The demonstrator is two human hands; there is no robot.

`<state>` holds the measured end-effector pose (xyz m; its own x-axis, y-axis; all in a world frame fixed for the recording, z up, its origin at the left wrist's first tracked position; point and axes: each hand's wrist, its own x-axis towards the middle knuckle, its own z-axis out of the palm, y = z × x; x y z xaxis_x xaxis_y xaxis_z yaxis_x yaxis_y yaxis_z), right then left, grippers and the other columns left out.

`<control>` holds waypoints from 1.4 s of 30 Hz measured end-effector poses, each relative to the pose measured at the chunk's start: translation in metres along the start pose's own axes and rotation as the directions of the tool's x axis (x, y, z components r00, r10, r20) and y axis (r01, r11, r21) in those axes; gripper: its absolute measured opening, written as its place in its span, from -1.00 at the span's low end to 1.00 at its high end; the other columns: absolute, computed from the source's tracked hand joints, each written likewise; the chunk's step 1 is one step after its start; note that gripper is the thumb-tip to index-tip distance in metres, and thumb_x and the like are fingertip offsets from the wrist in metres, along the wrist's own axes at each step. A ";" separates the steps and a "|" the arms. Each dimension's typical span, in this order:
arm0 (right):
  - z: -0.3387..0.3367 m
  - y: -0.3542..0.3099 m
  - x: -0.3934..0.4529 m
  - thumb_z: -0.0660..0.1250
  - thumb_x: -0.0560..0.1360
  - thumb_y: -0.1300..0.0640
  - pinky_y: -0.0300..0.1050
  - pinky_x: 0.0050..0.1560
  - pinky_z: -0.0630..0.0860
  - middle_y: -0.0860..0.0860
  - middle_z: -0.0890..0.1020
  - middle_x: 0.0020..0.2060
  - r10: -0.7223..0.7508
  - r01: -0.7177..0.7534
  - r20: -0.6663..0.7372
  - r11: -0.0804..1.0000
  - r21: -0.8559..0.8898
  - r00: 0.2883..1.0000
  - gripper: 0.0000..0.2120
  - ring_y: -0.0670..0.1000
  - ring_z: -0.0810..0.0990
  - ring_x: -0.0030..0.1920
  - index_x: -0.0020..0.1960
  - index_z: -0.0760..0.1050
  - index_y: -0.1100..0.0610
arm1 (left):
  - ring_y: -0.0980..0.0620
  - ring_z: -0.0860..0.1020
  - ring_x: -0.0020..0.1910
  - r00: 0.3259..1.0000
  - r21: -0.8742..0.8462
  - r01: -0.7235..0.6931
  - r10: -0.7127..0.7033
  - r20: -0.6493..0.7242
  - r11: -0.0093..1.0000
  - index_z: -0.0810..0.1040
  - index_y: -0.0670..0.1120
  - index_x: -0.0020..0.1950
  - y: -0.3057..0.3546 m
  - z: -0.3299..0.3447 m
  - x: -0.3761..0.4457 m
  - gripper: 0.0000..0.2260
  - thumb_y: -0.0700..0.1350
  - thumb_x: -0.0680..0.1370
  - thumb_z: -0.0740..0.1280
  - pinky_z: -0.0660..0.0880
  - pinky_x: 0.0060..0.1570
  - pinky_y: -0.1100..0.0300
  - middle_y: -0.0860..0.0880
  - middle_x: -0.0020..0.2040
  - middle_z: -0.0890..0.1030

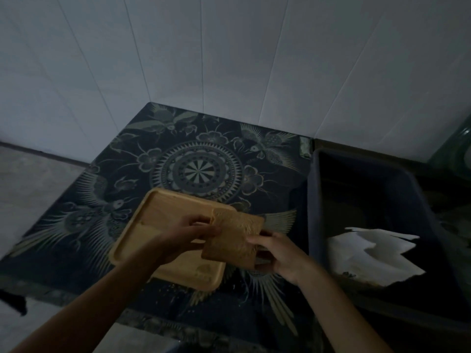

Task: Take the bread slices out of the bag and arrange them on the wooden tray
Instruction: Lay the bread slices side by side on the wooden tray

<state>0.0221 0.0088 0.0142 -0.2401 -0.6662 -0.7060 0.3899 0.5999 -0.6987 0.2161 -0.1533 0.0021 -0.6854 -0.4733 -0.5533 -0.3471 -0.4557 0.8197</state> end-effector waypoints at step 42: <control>0.079 0.094 0.100 0.51 0.51 -0.02 0.01 0.01 0.73 -0.11 0.77 -0.07 -0.045 0.017 -0.239 0.993 -0.120 0.970 -0.87 -0.08 0.75 -0.05 0.04 0.64 -0.09 | 0.00 0.65 0.08 0.962 0.311 0.116 -0.030 -0.270 0.943 0.59 -0.05 0.27 -0.097 -0.074 0.024 -0.74 -0.14 0.58 0.39 0.64 0.12 -0.04 -0.05 0.14 0.65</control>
<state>0.1053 -0.0363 -0.1125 -0.4628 -0.5674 -0.6810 0.2764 0.6376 -0.7191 0.2803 -0.1768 -0.1016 -0.4765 -0.6456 -0.5968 -0.6064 -0.2502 0.7548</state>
